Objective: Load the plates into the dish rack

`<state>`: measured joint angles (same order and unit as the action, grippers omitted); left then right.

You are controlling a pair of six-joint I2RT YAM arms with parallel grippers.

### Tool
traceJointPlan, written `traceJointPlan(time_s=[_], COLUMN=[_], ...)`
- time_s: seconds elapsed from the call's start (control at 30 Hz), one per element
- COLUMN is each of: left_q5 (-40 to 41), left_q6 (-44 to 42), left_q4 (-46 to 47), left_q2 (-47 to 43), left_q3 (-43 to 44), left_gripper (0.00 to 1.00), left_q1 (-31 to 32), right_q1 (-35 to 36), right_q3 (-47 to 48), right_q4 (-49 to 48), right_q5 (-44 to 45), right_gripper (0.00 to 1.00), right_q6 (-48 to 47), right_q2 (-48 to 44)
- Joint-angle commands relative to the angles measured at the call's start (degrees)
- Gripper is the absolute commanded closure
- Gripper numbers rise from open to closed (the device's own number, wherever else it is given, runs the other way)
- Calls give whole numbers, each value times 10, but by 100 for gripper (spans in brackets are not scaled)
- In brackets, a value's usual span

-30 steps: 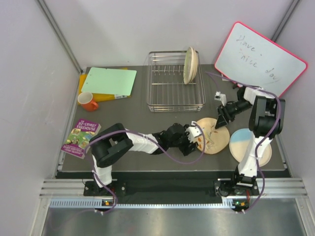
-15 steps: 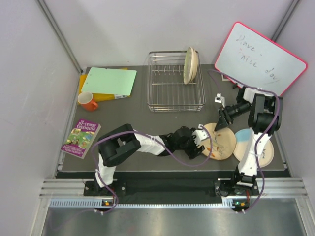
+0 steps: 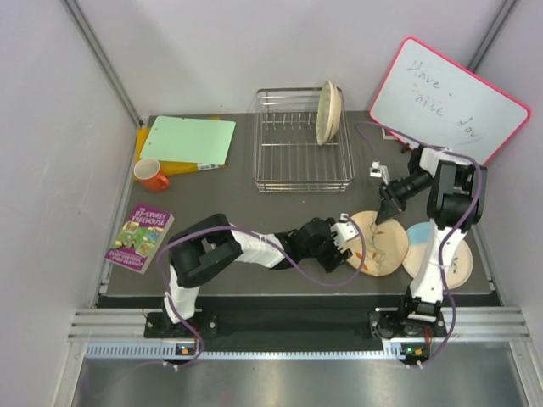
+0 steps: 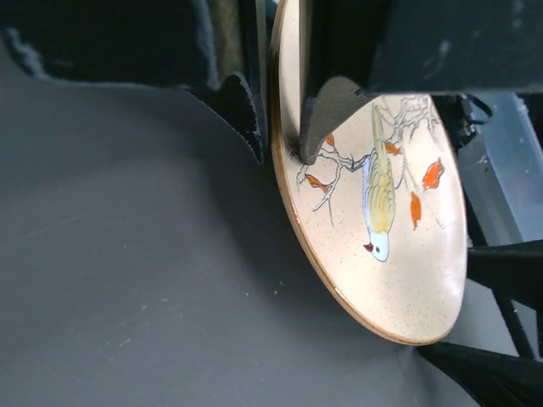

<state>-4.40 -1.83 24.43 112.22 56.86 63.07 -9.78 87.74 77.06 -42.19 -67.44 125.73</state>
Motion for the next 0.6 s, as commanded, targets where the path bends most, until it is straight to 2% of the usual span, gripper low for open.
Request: traceJointPlan(time_s=[0.0,0.07,0.23,0.5,0.57], left_q5=[73,66,-6,-40,-56], left_q6=[-3,8,60,97,109], left_q4=[48,38,15,2,-10], left_q2=[-31,-48,-88,-83,-83], left_q3=[8,0,-49,-57,-57], left_gripper=[22,22,24,30,32], left_q1=[-22,-23,-22,-5,-1], right_q1=[11,11,14,17,16], right_q3=[10,8,-6,-41,-58], right_q4=[68,65,16,-54,-98], right_q5=[48,28,-33,-78,-90], right_gripper=[100,100,100,100,100], right_q6=[-17,-16,69,167,193], right_q2=[11,-2,-19,-14,-23])
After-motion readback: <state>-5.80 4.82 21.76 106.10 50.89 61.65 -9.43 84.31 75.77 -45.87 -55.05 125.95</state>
